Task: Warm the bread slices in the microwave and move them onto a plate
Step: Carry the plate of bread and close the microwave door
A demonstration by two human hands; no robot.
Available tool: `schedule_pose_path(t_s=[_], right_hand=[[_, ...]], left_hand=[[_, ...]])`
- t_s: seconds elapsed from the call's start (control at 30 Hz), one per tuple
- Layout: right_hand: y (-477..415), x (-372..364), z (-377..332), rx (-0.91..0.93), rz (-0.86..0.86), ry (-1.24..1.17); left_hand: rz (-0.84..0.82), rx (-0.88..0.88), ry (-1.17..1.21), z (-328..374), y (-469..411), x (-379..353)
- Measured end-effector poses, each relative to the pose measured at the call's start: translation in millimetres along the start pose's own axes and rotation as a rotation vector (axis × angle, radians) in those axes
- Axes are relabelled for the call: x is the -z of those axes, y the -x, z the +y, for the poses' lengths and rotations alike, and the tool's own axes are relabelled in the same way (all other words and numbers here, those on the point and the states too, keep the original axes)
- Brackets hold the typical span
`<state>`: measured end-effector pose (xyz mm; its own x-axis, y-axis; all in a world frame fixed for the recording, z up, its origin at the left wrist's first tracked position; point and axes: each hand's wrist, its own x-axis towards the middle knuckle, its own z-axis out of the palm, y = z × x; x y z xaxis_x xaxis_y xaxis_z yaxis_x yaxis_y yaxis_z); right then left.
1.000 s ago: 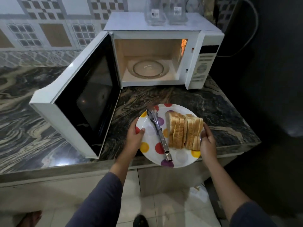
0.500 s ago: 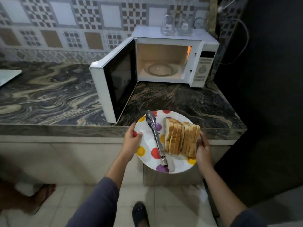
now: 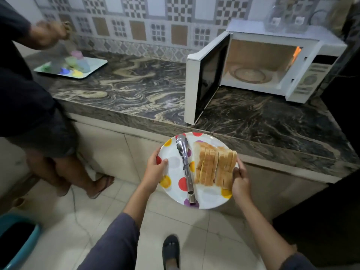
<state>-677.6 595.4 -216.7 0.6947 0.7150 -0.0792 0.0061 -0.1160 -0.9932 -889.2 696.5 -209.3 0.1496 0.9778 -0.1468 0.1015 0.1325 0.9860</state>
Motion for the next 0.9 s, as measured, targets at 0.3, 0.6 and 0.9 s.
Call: schedule_pose_path(t_s=[0.3,0.6,0.9], right_hand=[[7.0,-129.8,-2.1,-0.046,-0.188,0.071],[-17.9,-274.2,-19.4,-0.053,-0.180,0.054],[-87.2,-337.3,-35.6,-0.044,-0.037,0.051]], left_hand=[[0.140,0.063,0.043,-8.7,-28.7,121.6],[0.164,0.072,0.068,-2.5,-120.2,223.6],[0.106,0.043,0.046,22.6,-224.8,234.7]])
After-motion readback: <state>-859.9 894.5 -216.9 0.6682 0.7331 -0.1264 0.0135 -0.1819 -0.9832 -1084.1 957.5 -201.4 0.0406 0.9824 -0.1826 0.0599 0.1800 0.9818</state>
